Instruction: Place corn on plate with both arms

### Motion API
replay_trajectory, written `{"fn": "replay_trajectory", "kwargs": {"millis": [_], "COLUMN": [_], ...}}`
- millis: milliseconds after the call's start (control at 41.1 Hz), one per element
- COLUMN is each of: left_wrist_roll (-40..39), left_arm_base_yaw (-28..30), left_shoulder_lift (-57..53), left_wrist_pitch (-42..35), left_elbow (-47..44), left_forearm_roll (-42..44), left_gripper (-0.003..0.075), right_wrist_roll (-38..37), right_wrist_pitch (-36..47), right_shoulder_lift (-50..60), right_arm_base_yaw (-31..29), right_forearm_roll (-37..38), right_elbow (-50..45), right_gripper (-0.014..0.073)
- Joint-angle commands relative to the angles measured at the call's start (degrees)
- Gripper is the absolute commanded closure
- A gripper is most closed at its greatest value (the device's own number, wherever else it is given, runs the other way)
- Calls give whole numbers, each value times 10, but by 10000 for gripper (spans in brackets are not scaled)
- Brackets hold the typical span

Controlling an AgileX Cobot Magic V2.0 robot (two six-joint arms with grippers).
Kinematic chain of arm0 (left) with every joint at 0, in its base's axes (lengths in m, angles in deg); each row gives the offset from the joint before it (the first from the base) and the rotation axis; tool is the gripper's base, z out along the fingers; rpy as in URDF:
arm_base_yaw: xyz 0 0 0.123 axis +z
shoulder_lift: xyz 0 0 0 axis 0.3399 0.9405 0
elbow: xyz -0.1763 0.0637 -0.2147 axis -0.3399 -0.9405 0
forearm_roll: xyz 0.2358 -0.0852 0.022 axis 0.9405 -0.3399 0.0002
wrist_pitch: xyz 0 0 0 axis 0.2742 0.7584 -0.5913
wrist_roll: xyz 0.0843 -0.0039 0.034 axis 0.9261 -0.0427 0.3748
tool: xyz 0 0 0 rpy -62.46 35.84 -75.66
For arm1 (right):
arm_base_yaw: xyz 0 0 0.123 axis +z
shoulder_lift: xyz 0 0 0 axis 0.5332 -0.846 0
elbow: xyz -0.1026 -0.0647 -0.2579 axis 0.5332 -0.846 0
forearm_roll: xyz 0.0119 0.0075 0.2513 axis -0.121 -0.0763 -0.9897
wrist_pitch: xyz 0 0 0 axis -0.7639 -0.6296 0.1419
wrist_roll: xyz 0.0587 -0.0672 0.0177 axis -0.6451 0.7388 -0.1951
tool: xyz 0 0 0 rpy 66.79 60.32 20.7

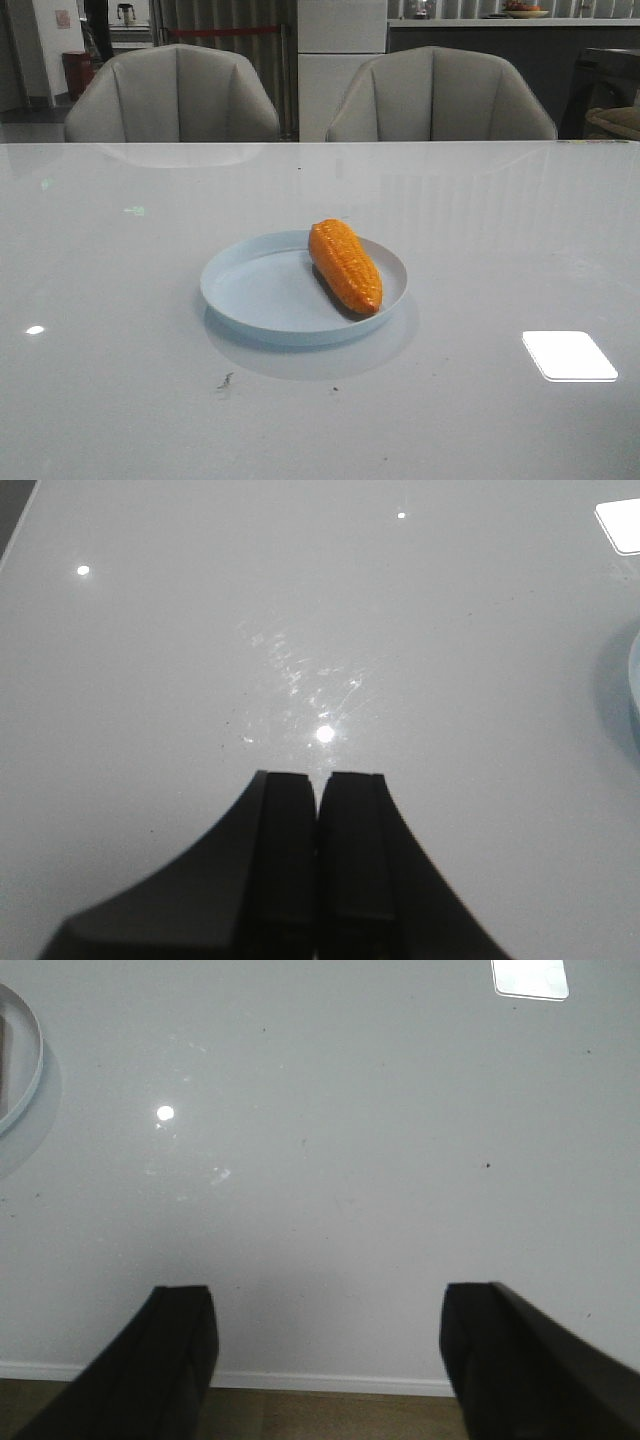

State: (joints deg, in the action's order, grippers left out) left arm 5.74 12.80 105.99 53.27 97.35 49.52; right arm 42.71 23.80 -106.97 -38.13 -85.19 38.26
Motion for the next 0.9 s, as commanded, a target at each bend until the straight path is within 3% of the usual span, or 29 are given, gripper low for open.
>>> {"fn": "replay_trajectory", "kwargs": {"millis": [0,584,875], "left_wrist_roll": [-4,-4,7], "left_arm_base_yaw": [1,1,1], "left_shoulder_lift": [-6,-1,-66], "left_wrist_pitch": [-45,-45,-59], "left_elbow": [17,17,17], "left_forearm_roll": [1,-1,-36], "left_gripper": [632,632,632], "right_wrist_roll": [5,5,5], "right_wrist_pitch": [35,35,35], "right_shoulder_lift": [-1,-1,-1], "right_arm_base_yaw": [-5,-5,-5], "right_forearm_roll": [-4,-4,-4], "right_elbow": [15,15,15], "right_gripper": [20,20,20]}}
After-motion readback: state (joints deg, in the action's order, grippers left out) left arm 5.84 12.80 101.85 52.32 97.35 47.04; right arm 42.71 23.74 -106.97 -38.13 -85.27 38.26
